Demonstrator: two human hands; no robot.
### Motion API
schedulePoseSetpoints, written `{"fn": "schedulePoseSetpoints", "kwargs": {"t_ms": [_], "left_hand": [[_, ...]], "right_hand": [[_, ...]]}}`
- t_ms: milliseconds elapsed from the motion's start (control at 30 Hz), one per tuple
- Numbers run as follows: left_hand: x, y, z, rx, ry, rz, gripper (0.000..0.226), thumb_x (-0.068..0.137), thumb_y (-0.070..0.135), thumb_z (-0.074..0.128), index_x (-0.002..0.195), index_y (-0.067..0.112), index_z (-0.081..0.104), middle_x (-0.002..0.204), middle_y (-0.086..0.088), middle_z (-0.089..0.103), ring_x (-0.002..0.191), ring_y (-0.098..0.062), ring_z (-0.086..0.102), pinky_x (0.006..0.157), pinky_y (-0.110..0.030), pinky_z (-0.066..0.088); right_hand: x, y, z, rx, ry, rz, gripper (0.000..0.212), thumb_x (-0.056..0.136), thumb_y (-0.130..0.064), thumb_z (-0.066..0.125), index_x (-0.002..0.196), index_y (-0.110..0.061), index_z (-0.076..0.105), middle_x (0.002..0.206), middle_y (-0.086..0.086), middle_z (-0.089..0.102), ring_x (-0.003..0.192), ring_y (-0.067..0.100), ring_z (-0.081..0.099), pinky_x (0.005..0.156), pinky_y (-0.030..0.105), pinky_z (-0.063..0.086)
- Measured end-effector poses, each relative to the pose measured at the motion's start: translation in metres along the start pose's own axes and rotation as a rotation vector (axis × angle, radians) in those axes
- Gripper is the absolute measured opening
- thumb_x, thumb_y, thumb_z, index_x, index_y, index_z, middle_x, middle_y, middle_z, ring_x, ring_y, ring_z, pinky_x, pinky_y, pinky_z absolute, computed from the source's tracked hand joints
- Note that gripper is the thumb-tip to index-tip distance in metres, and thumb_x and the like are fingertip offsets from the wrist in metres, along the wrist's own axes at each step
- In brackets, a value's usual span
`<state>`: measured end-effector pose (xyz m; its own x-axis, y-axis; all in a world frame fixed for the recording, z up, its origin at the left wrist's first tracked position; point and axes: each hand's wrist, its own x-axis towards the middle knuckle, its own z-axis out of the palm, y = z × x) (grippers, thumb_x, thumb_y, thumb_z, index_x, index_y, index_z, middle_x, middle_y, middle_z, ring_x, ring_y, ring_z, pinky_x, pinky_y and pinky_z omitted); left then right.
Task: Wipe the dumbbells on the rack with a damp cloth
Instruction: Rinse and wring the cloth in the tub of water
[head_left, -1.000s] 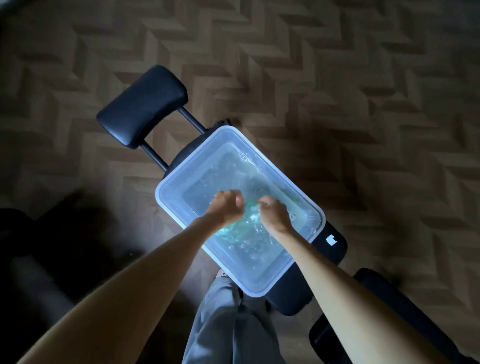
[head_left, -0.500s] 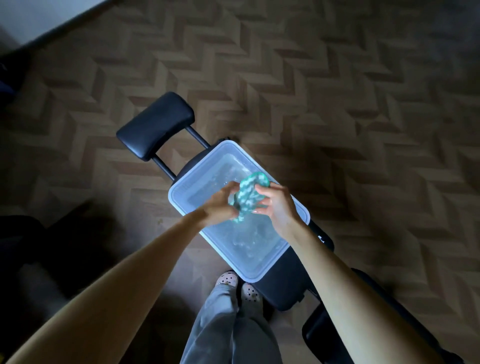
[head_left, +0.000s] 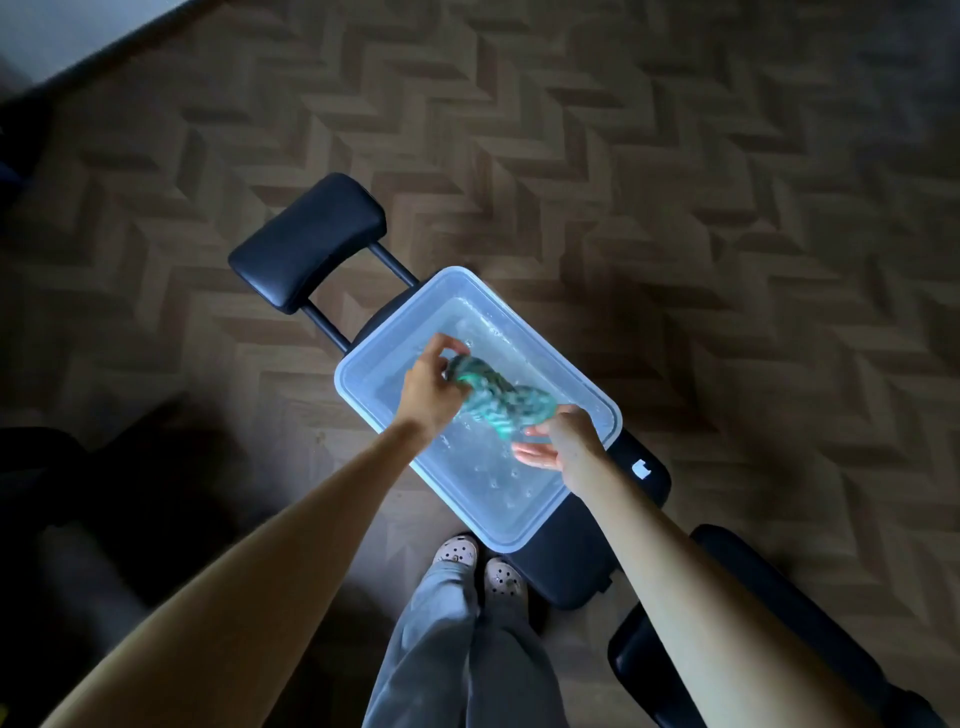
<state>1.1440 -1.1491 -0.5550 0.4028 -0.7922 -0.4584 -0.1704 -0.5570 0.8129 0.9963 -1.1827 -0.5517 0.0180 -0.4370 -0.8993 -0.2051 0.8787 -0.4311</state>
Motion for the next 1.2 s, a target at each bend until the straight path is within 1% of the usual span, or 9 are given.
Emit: {"fn": "schedulePoseSetpoints", "kwargs": {"t_ms": [133, 200, 267, 400, 533, 667, 867, 1033, 1200], "left_hand": [[0.000, 0.012, -0.002, -0.031, -0.108, 0.136, 0.034, 0.068, -0.008, 0.038, 0.085, 0.016, 0.055, 0.087, -0.006, 0.058, 0.082, -0.018, 0.053, 0.071, -0.027, 0.045], [-0.002, 0.020, 0.000, -0.134, -0.160, 0.127, 0.036, 0.068, -0.010, 0.036, 0.081, 0.016, 0.056, 0.085, -0.004, 0.057, 0.082, -0.017, 0.054, 0.071, -0.026, 0.046], [-0.006, 0.026, 0.005, -0.297, -0.193, 0.035, 0.039, 0.071, -0.015, 0.034, 0.080, 0.015, 0.057, 0.083, -0.003, 0.058, 0.081, -0.017, 0.057, 0.072, -0.028, 0.049], [-0.010, 0.032, 0.007, -0.626, -0.221, -0.264, 0.033, 0.051, 0.008, 0.042, 0.080, 0.010, 0.058, 0.085, -0.007, 0.060, 0.082, -0.020, 0.057, 0.072, -0.026, 0.048], [-0.001, 0.030, 0.022, -0.263, -0.077, -0.369, 0.035, 0.090, 0.041, 0.043, 0.085, 0.009, 0.055, 0.092, -0.010, 0.061, 0.085, -0.023, 0.058, 0.076, -0.032, 0.043], [0.002, 0.011, 0.042, 0.156, 0.037, -0.221, 0.034, 0.101, 0.023, 0.029, 0.116, 0.001, 0.050, 0.126, -0.018, 0.048, 0.117, -0.035, 0.046, 0.096, -0.040, 0.036], [0.015, 0.004, 0.052, 0.138, 0.148, -0.386, 0.034, 0.094, 0.022, 0.032, 0.097, 0.003, 0.061, 0.110, -0.022, 0.058, 0.104, -0.038, 0.052, 0.083, -0.036, 0.041], [0.026, -0.005, 0.056, 0.079, 0.126, -0.375, 0.027, 0.092, 0.014, 0.031, 0.073, 0.010, 0.051, 0.102, -0.025, 0.059, 0.102, -0.033, 0.047, 0.078, -0.032, 0.035], [0.035, -0.014, 0.058, -0.020, 0.108, -0.406, 0.032, 0.090, 0.012, 0.034, 0.085, -0.008, 0.059, 0.104, -0.030, 0.060, 0.104, -0.040, 0.053, 0.079, -0.038, 0.045]], "right_hand": [[-0.006, -0.005, 0.010, -0.140, -0.101, -0.190, 0.056, 0.086, 0.002, 0.040, 0.135, -0.025, 0.042, 0.124, 0.005, 0.048, 0.110, 0.019, 0.047, 0.097, 0.041, 0.042], [-0.009, -0.010, 0.019, 0.031, -0.169, -0.100, 0.030, 0.093, -0.016, 0.039, 0.115, -0.024, 0.058, 0.110, 0.002, 0.058, 0.110, 0.019, 0.050, 0.102, 0.045, 0.037], [-0.007, -0.015, 0.025, 0.173, -0.237, -0.011, 0.031, 0.100, -0.036, 0.031, 0.097, -0.020, 0.058, 0.100, 0.002, 0.061, 0.106, 0.020, 0.052, 0.106, 0.047, 0.034], [0.009, -0.013, 0.035, 0.335, -0.188, 0.069, 0.041, 0.099, -0.044, 0.032, 0.106, -0.012, 0.057, 0.100, 0.011, 0.062, 0.091, 0.025, 0.058, 0.090, 0.045, 0.048], [0.022, 0.002, 0.042, 0.117, 0.015, -0.093, 0.027, 0.100, -0.033, 0.034, 0.106, -0.012, 0.050, 0.108, 0.011, 0.059, 0.090, 0.026, 0.058, 0.069, 0.030, 0.048], [0.024, 0.006, 0.055, -0.010, 0.044, -0.302, 0.024, 0.099, -0.031, 0.036, 0.097, -0.013, 0.050, 0.099, 0.007, 0.059, 0.092, 0.023, 0.057, 0.079, 0.033, 0.046], [0.040, 0.012, 0.057, -0.219, 0.153, -0.402, 0.031, 0.099, -0.032, 0.032, 0.083, -0.015, 0.052, 0.095, 0.011, 0.063, 0.096, 0.030, 0.056, 0.088, 0.044, 0.044], [0.053, 0.010, 0.061, -0.211, 0.171, -0.410, 0.037, 0.096, -0.021, 0.032, 0.062, -0.018, 0.047, 0.082, 0.007, 0.056, 0.086, 0.031, 0.053, 0.086, 0.047, 0.045], [0.064, 0.009, 0.056, -0.128, 0.124, -0.298, 0.035, 0.090, -0.007, 0.032, 0.058, -0.011, 0.048, 0.071, 0.013, 0.053, 0.073, 0.027, 0.048, 0.064, 0.037, 0.041]]}}
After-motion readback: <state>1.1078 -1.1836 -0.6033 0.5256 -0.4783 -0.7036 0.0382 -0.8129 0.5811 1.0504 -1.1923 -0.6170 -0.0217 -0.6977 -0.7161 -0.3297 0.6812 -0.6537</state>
